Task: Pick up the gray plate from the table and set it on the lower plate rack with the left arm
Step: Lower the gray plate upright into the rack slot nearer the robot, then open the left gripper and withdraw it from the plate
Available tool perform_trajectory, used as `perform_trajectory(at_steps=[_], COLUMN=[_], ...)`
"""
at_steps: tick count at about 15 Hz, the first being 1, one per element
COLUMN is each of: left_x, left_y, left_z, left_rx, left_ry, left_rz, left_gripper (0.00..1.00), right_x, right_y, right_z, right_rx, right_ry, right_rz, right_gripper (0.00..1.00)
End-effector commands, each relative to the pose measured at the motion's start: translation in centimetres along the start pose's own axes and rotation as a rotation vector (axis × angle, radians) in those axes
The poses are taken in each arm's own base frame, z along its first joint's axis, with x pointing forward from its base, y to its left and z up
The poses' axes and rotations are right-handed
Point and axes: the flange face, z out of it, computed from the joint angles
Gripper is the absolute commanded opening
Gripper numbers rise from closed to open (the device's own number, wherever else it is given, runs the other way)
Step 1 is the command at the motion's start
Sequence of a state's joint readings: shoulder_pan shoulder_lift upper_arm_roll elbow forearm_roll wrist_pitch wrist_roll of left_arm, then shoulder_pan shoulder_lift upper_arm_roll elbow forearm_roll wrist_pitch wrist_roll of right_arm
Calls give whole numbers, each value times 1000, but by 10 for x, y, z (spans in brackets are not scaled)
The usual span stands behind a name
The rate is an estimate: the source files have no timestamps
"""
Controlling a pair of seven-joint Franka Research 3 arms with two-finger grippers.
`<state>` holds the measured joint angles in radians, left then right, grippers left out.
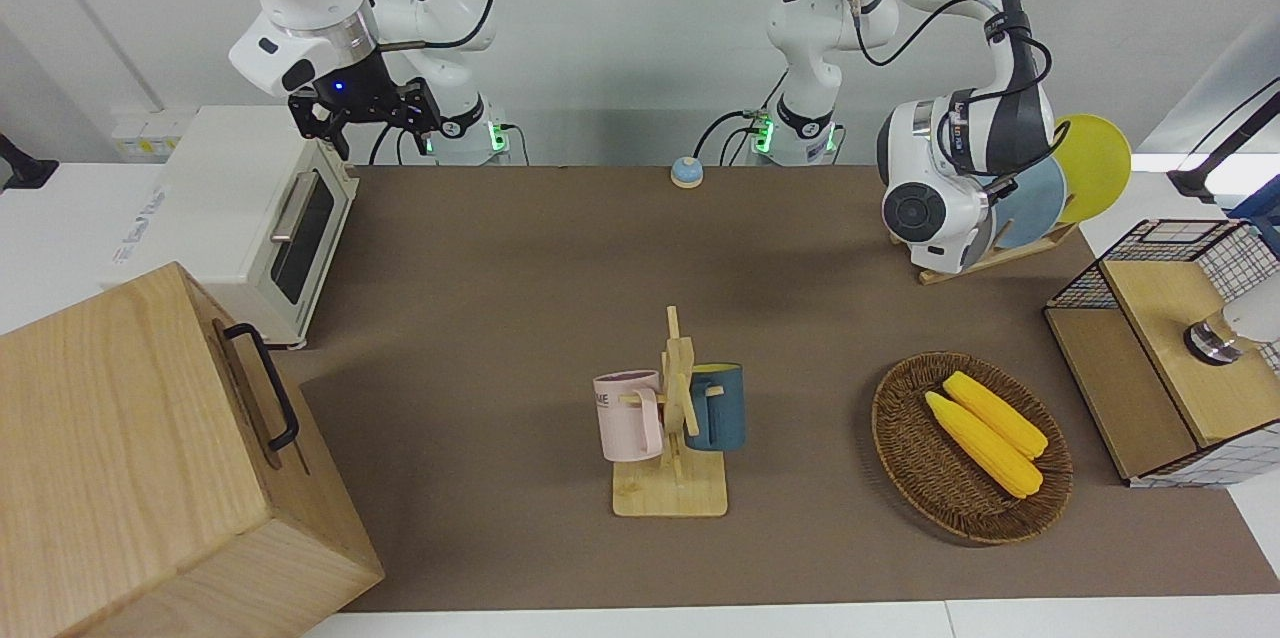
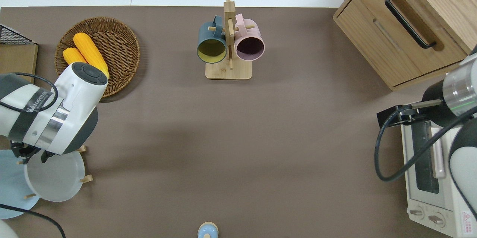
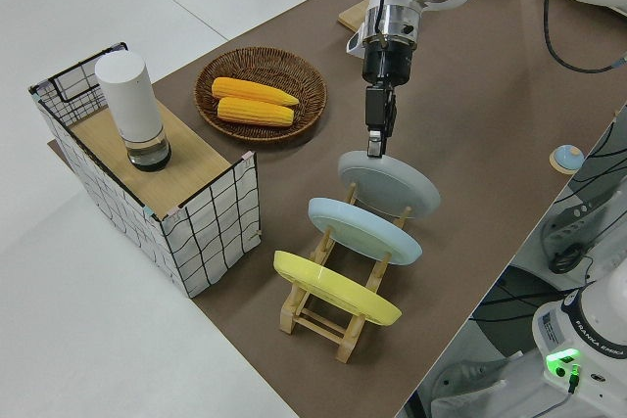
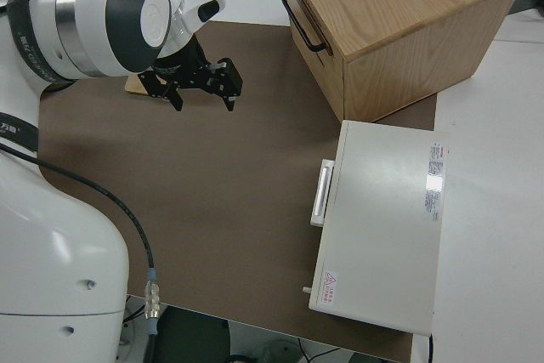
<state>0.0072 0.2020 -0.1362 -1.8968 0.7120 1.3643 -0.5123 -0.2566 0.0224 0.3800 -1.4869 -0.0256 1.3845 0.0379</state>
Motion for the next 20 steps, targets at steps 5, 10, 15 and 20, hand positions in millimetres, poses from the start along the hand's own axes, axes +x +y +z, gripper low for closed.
perform_trajectory(at_steps=[5, 10, 15, 20], left_x=[-1, -7, -17, -36], left_y=[0, -9, -28, -74], left_z=[-44, -76, -104, -152], left_rx=[-264, -370, -481, -596], left_ry=[60, 84, 99, 201], left_rz=[-62, -116, -135, -132], left_gripper=[995, 995, 991, 991], right_x=[-3, -3, -3, -3], right_y=[2, 2, 2, 2], right_z=[-4, -4, -4, -4], right_rx=[-7, -7, -7, -7], right_ry=[-2, -2, -2, -2], right_rz=[17, 17, 17, 17], right_gripper=[983, 983, 983, 983])
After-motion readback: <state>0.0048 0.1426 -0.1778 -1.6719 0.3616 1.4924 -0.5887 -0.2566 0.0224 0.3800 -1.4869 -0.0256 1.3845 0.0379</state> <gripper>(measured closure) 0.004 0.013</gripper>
